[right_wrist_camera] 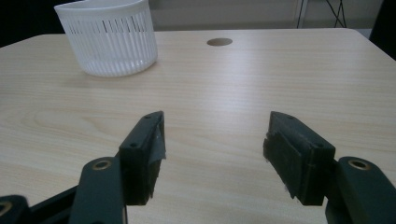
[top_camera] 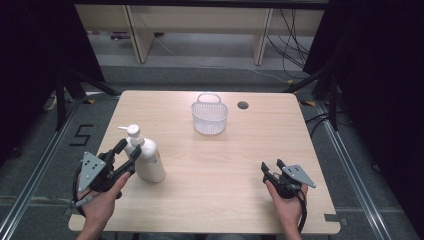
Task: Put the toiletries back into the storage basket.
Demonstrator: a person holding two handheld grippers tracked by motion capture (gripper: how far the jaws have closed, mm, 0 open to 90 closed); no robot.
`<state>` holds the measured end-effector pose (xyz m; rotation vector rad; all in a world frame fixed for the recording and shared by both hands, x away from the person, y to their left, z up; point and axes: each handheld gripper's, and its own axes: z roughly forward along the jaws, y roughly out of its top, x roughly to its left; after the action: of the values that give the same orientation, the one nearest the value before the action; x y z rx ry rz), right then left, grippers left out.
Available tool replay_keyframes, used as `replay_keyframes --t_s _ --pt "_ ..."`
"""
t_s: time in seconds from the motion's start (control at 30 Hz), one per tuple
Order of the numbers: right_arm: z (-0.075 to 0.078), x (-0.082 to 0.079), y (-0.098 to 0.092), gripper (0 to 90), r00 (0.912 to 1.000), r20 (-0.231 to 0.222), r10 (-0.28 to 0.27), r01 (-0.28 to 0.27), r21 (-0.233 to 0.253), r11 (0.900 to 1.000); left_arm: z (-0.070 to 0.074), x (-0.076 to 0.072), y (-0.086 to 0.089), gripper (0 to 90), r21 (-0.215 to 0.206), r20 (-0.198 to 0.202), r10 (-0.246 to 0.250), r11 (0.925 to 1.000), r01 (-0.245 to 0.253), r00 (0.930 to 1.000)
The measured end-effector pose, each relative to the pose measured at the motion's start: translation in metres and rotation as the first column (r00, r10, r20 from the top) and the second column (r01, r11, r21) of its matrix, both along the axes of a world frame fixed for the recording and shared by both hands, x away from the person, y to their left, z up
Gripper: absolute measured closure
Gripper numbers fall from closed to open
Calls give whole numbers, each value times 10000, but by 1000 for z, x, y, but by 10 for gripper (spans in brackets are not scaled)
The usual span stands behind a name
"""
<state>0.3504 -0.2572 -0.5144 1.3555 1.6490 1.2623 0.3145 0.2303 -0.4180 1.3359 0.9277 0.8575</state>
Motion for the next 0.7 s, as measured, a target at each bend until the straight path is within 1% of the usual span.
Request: replay_keyframes --t_s 0.1,0.13,0.17,0.2,0.23,0.27,0.3,0.33,0.37,0.4,0.5,0.67,0.7 --pt "0 0 0 384 10000 18 -11 11 -3 10000 4 2 -1 470 -46 29 -10 10000 10 10000" --pt "0 0 1 384 10000 -45 -24 24 124 9999 6 4 -2 470 -55 44 -36 10000 36 10000" --pt "0 -2 4 384 9996 -238 -173 183 458 9988 8 5 -2 470 -44 29 -37 10000 37 10000" --pt "0 -1 3 384 9998 -154 -130 135 298 9995 8 6 -2 470 -55 46 -28 10000 28 10000" --pt "1 -2 3 384 9997 -218 -138 144 257 9996 10 7 -2 470 -41 39 -23 10000 23 10000" --pt "1 -1 2 384 9999 -83 -91 91 47 9999 12 9 -2 470 -75 30 -15 10000 16 10000" --pt "1 -2 4 384 9995 -279 -164 173 325 9993 12 9 -2 470 -75 30 -15 10000 16 10000" --pt "1 -2 4 383 9995 -284 -163 172 326 9993 13 12 -3 470 -110 0 -42 9999 42 10000" --pt "1 -2 4 383 9995 -284 -163 172 326 9993 13 12 -3 470 -110 0 -42 9999 42 10000" --pt "0 0 1 383 9999 -99 -113 112 -67 9999 14 14 -4 470 -150 -16 -61 9999 60 10000" --pt "0 0 2 383 9998 -170 -66 67 38 10000 16 17 -6 470 -139 -3 -101 9999 101 9999" --pt "0 0 1 381 9998 -189 -51 53 101 9999 18 21 -7 480 -134 -153 -20 9999 18 9999" --pt "0 0 1 381 9998 -194 -39 42 138 9999 19 22 -7 496 -162 -174 -20 9999 17 9998"
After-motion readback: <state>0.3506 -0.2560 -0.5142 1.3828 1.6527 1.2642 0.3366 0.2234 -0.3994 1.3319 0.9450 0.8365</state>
